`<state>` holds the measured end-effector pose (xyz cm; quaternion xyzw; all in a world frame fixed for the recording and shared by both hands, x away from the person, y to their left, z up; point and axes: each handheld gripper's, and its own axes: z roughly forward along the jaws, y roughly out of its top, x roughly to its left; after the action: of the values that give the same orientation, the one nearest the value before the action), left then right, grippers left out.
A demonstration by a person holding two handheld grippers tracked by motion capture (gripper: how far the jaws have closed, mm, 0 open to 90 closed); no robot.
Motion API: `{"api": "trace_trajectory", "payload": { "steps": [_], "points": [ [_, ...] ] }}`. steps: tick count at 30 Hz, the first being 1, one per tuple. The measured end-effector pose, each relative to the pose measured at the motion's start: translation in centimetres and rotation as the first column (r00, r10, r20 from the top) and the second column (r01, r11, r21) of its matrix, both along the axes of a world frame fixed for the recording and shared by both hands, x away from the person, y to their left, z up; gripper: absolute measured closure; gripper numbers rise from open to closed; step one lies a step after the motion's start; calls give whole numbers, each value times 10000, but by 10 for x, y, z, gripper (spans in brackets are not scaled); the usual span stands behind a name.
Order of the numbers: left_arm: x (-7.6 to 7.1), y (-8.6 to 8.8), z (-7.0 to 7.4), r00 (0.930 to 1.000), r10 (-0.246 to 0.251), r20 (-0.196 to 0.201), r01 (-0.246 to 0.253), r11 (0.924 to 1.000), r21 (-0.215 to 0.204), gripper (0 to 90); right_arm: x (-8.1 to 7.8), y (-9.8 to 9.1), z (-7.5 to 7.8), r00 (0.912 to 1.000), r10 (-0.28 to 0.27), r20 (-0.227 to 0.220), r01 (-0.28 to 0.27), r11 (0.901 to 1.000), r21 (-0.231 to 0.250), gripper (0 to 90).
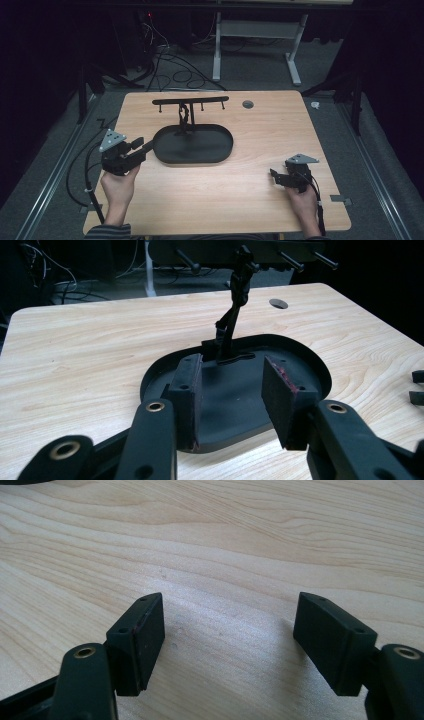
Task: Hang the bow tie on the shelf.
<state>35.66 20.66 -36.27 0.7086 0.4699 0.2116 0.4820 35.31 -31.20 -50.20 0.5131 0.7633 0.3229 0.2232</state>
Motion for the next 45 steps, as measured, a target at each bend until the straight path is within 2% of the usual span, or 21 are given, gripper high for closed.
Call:
{"api": "trace_trajectory", "payload": {
  "steps": [45],
  "points": [
    [-20, 29, -33, 9950, 706, -704, -739, 9962, -464, 588, 0, 0, 0, 10000, -9, -3, 9, 10000, -16, 296]
  ]
}}
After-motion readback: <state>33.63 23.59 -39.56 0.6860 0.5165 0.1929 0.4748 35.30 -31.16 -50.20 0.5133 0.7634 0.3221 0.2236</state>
